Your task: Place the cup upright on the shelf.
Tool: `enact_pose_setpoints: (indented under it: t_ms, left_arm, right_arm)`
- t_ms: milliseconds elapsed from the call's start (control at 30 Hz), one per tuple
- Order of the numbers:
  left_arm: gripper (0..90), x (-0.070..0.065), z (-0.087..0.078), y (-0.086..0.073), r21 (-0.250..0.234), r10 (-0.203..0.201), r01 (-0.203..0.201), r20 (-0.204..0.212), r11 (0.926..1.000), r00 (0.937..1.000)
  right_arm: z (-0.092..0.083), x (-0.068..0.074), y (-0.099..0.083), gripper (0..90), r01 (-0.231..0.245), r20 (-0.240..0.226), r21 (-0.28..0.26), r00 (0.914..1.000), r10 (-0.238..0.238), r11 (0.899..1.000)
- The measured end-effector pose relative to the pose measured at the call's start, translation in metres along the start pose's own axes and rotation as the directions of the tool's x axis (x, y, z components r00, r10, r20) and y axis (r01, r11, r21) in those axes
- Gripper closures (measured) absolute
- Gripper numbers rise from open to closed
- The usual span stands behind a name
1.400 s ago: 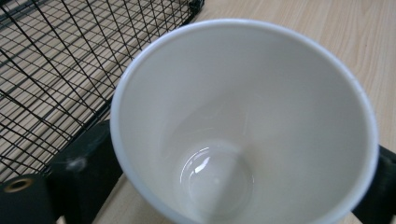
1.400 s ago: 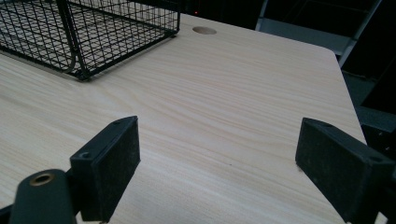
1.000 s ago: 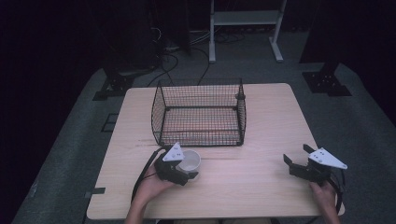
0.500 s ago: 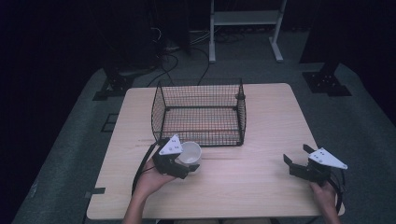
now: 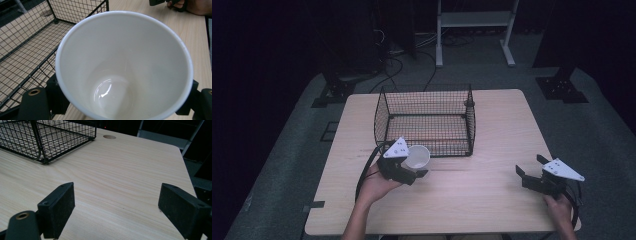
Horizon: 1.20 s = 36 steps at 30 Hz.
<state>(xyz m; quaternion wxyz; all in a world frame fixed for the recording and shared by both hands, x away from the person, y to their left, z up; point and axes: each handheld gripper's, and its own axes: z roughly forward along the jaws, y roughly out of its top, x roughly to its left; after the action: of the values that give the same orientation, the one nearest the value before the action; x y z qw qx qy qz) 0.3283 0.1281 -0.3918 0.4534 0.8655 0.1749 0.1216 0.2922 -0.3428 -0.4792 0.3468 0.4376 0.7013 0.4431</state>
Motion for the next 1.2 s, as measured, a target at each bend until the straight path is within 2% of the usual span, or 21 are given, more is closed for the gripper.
enact_pose_setpoints:
  t_ms: [400,900,1200]
  left_arm:
    - [21.1,0.005,-0.008,0.016,-0.02,0.014,-0.014,0.01,0.9997,0.9999]
    - [21.1,0.016,-0.016,0.034,-0.013,0.027,-0.027,0.01,0.9996,0.9996]
    - [21.1,0.026,-0.018,0.047,0.006,0.035,-0.035,0.028,0.9994,0.999]
  right_arm:
    - [0.0,0.0,0.0,13.1,-0.004,0.002,-0.001,1.0,0.004,1.0]
    - [0.0,-0.001,0.0,13.0,-0.007,0.002,-0.001,1.0,0.007,1.0]
    - [0.0,0.0,0.0,13.0,-0.006,0.003,-0.002,1.0,0.006,1.0]
